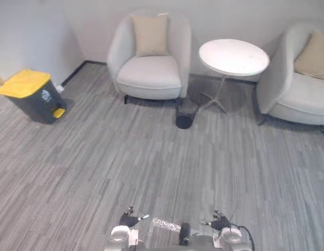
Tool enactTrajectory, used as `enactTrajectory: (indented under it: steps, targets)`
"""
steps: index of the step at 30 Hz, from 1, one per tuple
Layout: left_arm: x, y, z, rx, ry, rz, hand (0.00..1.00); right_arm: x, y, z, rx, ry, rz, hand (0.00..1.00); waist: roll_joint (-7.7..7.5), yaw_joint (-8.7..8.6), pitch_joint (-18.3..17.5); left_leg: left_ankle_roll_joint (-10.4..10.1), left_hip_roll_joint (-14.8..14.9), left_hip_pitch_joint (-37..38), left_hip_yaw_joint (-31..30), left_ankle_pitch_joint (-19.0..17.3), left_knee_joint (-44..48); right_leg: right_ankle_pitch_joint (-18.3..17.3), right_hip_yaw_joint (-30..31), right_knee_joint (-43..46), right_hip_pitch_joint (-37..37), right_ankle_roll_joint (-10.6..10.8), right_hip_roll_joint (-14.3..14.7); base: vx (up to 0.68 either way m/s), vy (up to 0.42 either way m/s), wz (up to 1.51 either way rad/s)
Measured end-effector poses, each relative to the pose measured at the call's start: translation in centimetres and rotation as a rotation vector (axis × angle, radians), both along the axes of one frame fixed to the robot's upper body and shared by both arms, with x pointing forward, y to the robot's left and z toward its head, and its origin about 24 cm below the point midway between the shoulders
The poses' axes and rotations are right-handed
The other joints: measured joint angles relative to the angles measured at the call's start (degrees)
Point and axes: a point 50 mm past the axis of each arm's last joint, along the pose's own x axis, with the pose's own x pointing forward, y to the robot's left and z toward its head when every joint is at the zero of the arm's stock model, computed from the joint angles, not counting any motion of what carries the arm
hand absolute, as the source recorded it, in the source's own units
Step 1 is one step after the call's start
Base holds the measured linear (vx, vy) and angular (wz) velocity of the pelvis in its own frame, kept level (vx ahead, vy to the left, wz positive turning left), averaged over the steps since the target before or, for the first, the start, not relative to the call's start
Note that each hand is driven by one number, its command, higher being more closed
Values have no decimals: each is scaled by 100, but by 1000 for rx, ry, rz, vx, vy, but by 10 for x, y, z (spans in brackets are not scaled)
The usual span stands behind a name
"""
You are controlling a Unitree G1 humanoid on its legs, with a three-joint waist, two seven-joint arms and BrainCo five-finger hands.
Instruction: Organize the slippers on the shoe rack
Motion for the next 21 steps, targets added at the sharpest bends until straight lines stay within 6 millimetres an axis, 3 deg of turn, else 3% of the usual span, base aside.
enactTrajectory:
  steps: [2,4,6,7,10,13,21]
  targets:
    - [1,1,0,3,-4,1,0,1,-1,0,-1,-3,-4,0,10,42,75,160,-144,-170,-577,-149,274,58,288,2,41,4,31,-17,16,-78]
    - [1,0,1,1,-8,2,0,1,-4,1,-11,-1,-6,0,47,102,85,133,-621,-146,-1434,-379,-242,106,737,-107,37,77,39,-46,79,-88]
    - [-3,0,-1,0,-1,5,0,0,-6,1,-14,2,-7,0,174,142,42,109,-729,-55,-1843,-384,-1024,207,943,-321,29,211,162,-27,81,-88]
    - [-6,1,-2,-1,7,8,0,-1,-8,1,-20,5,-6,0,264,164,28,125,-687,-21,-1848,-216,-1187,336,1045,-492,108,222,243,-4,131,-95]
    - [-15,10,-5,11,37,53,0,-3,-2,-1,-3,8,-9,0,136,208,3,158,-749,294,-1438,-228,-1473,642,1193,-694,247,197,155,33,119,-65]
    - [-16,9,-6,11,45,49,0,-8,-3,-2,-3,19,-14,0,90,196,-88,161,-784,482,-1395,-208,-1758,647,1194,-695,255,201,135,104,42,-15]
    - [-17,7,-8,6,70,45,0,-11,-8,-3,-2,24,-54,0,182,105,-159,200,-824,725,-1802,-1,-1942,585,1035,-654,391,139,183,173,46,6]
